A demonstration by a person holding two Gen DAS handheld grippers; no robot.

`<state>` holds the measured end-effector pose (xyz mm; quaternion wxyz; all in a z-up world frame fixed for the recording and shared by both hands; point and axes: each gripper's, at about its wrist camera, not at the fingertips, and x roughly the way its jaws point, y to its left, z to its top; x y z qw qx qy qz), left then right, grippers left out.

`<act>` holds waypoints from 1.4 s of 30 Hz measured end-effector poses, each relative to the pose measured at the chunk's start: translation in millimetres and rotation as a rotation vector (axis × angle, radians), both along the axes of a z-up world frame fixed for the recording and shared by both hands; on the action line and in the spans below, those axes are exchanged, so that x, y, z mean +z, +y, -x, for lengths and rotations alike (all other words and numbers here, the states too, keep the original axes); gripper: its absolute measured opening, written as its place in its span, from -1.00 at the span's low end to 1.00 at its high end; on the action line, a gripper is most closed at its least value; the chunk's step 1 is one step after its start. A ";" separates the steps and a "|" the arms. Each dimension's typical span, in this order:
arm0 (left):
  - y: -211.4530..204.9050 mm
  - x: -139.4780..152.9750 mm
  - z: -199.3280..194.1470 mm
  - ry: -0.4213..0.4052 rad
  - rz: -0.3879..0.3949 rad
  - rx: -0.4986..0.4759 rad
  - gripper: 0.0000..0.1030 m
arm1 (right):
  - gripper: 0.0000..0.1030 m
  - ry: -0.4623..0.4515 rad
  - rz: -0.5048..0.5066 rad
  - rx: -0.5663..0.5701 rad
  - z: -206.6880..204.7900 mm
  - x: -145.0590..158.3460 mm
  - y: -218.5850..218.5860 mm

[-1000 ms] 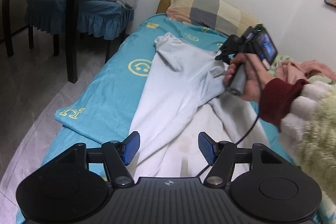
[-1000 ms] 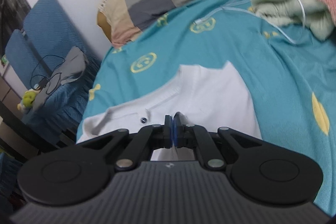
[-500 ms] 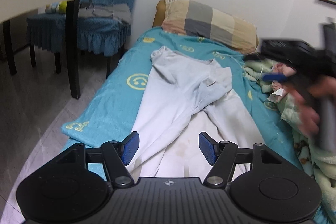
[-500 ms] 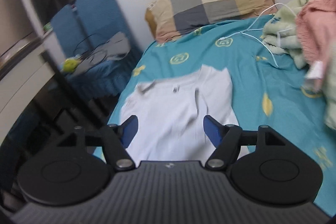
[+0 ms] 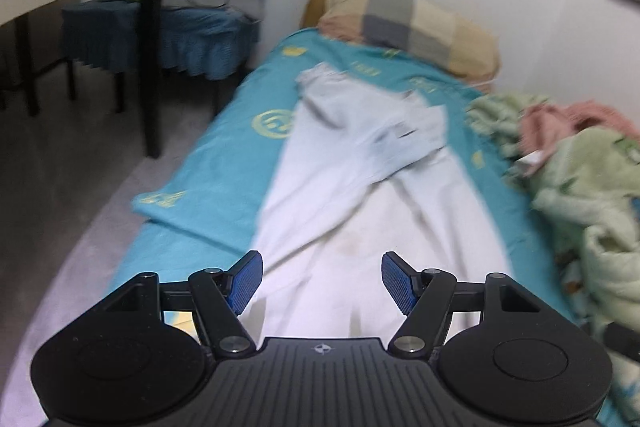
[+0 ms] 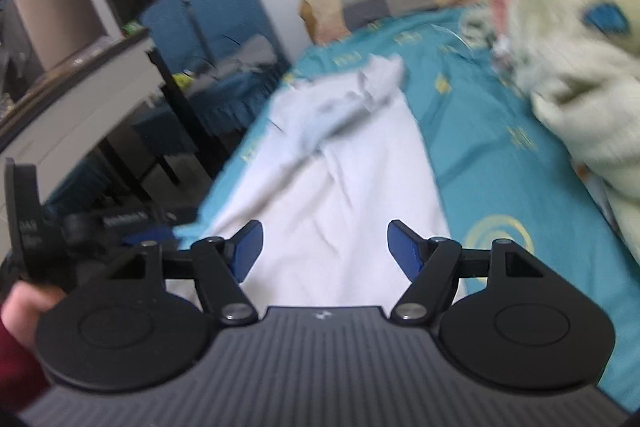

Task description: Fold clothes

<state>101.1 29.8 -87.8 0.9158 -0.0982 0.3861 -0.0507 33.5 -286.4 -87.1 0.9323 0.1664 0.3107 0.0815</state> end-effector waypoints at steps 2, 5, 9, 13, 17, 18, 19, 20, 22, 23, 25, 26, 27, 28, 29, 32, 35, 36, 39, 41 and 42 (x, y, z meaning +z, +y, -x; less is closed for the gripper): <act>11.9 -3.1 -2.8 0.056 0.015 0.017 0.33 | 0.39 -0.012 0.006 -0.024 -0.6 0.6 -8.2; 34.6 -8.9 -6.5 0.164 0.026 0.040 0.32 | 0.39 -0.026 -0.008 -0.055 -3.3 -2.3 -18.4; 59.6 -9.3 -4.3 0.246 -0.038 0.067 0.32 | 0.39 0.018 -0.066 -0.033 -15.1 -13.9 -24.7; 81.5 -17.1 -5.4 0.355 -0.108 0.020 0.32 | 0.39 0.035 -0.099 -0.009 -26.6 -19.4 -25.7; 99.5 -29.6 -4.8 0.457 -0.077 -0.065 0.41 | 0.39 0.052 -0.118 0.003 -35.1 -24.3 -26.9; 102.0 -33.0 -3.7 0.477 -0.060 -0.085 0.43 | 0.39 0.053 -0.119 0.004 -35.8 -24.6 -26.8; 102.7 -36.7 -2.7 0.501 -0.044 -0.110 0.44 | 0.39 0.053 -0.119 0.004 -36.1 -24.6 -26.5; 101.6 -40.8 -2.0 0.528 -0.031 -0.142 0.45 | 0.39 0.054 -0.119 0.005 -36.5 -24.6 -26.2; 97.9 -48.2 -0.1 0.576 -0.015 -0.200 0.46 | 0.39 0.054 -0.120 0.006 -37.3 -24.6 -25.6; 93.8 -50.9 1.7 0.588 -0.027 -0.219 0.46 | 0.39 0.054 -0.120 0.006 -37.7 -24.7 -25.3; 85.7 -54.5 3.7 0.609 -0.058 -0.251 0.31 | 0.39 0.054 -0.120 0.007 -38.5 -24.7 -24.8; 81.5 -53.7 4.8 0.613 -0.078 -0.265 0.22 | 0.39 0.054 -0.120 0.008 -38.9 -24.7 -24.5; 76.7 -51.7 6.6 0.614 -0.106 -0.277 -0.08 | 0.39 0.054 -0.120 0.008 -39.3 -24.7 -24.2; 71.9 -49.7 8.3 0.615 -0.134 -0.288 -0.37 | 0.39 0.055 -0.120 0.009 -39.6 -24.7 -23.9; 64.3 -46.7 12.7 0.607 -0.158 -0.304 -0.45 | 0.39 0.055 -0.121 0.009 -40.0 -24.8 -23.6; 32.0 -34.5 34.6 0.557 -0.214 -0.367 -0.92 | 0.39 0.055 -0.124 0.009 -40.3 -24.6 -23.5; -0.3 -22.4 56.5 0.505 -0.271 -0.430 -0.95 | 0.39 0.052 -0.134 0.006 -37.7 -24.5 -24.9; -11.1 -18.3 63.8 0.487 -0.289 -0.451 -0.95 | 0.39 0.054 -0.136 0.006 -37.3 -24.7 -24.9; -43.4 -6.2 85.8 0.434 -0.346 -0.514 -0.95 | 0.39 0.062 -0.145 0.015 -36.9 -26.0 -24.0; -65.0 1.9 100.4 0.398 -0.383 -0.555 -0.95 | 0.39 0.070 -0.157 0.026 -37.5 -27.2 -22.9; -75.7 6.0 107.7 0.380 -0.401 -0.575 -0.95 | 0.39 0.074 -0.163 0.032 -37.8 -28.0 -22.4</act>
